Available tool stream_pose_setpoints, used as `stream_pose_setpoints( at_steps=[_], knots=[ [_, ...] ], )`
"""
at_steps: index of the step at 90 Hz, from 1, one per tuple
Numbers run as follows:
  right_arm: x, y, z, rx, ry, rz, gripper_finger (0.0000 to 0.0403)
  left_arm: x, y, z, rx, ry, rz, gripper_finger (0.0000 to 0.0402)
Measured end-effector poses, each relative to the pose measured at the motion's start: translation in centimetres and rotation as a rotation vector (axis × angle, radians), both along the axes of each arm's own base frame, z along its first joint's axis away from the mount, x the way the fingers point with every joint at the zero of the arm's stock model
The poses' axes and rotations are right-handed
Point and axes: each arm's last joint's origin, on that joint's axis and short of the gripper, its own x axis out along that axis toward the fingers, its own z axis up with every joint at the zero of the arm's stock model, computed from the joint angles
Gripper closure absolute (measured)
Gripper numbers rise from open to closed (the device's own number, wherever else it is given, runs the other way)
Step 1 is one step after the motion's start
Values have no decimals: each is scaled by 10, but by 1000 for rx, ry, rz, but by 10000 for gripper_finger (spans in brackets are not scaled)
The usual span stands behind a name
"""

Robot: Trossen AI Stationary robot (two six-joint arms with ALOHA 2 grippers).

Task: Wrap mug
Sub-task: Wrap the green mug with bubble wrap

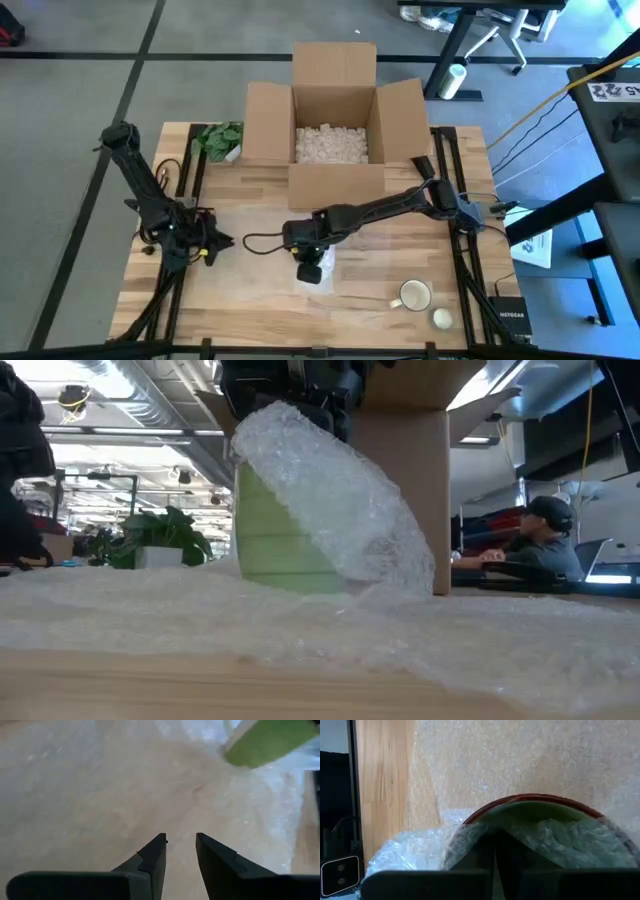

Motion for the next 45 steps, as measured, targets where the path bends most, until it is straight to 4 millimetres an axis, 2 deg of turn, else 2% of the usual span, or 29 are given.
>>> stream_pose_setpoints(
  at_steps=[20,45],
  knots=[
    [0,0,0,-1,-1,1,403,-1,0,-1,-58,74,3,331],
    [0,0,0,-1,-7,5,403,0,-2,0,-88,74,-5,337]
  ],
)
